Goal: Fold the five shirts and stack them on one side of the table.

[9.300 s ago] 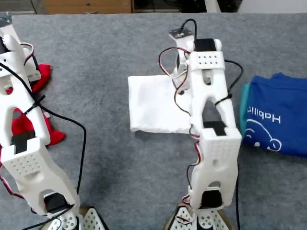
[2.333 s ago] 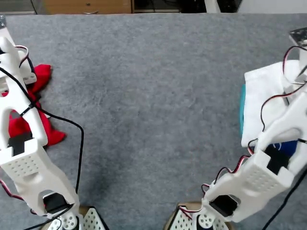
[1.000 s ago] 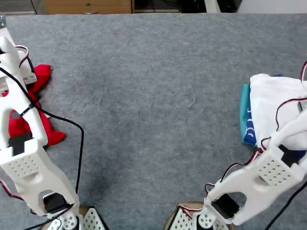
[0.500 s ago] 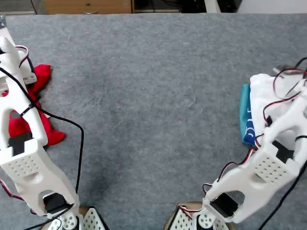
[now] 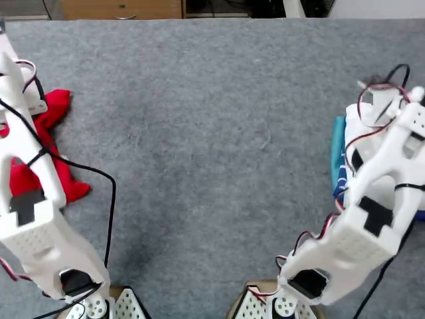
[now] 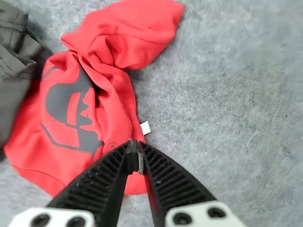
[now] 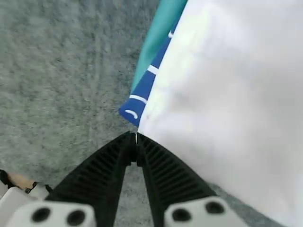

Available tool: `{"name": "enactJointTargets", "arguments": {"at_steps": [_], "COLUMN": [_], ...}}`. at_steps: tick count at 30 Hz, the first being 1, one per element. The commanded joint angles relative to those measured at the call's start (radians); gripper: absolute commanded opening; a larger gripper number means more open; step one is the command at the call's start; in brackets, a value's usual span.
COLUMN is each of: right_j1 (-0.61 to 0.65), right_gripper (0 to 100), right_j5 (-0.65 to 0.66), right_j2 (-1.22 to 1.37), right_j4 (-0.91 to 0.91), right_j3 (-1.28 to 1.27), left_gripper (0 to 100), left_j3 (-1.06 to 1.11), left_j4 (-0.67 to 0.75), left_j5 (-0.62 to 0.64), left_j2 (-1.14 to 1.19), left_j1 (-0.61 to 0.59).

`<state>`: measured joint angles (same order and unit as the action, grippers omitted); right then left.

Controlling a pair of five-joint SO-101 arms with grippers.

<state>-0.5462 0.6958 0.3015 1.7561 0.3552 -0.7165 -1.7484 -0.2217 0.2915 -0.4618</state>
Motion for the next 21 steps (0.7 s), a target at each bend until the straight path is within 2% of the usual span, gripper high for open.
{"name": "enactJointTargets", "arguments": {"at_steps": [1, 5, 9, 13, 17, 21], "right_j1": [0.050, 0.090, 0.107, 0.101, 0.105, 0.107], "right_gripper": [0.2, 0.2, 0.2, 0.2, 0.2, 0.2], "right_j5": [-0.017, -0.017, -0.017, -0.017, -0.017, -0.017], "right_j2": [-0.168, -0.305, -0.414, -0.522, -0.621, -0.696], "right_j4": [0.026, 0.028, 0.028, 0.028, 0.028, 0.028], "right_j3": [0.033, -0.068, -0.223, -0.369, -0.490, -0.547], "left_gripper": [2, 4, 14, 18, 18, 18], "left_j3": [0.074, 0.258, 0.430, 0.503, 0.526, 0.522], "left_j4": [-0.012, -0.012, -0.009, 0.041, 0.167, 0.180], "left_j5": [-0.095, -0.270, -0.405, -0.522, -0.611, -0.687], "left_j2": [-0.117, -0.174, -0.183, -0.162, -0.079, 0.018], "left_j1": [-0.015, -0.069, -0.167, -0.238, -0.244, -0.241]}}
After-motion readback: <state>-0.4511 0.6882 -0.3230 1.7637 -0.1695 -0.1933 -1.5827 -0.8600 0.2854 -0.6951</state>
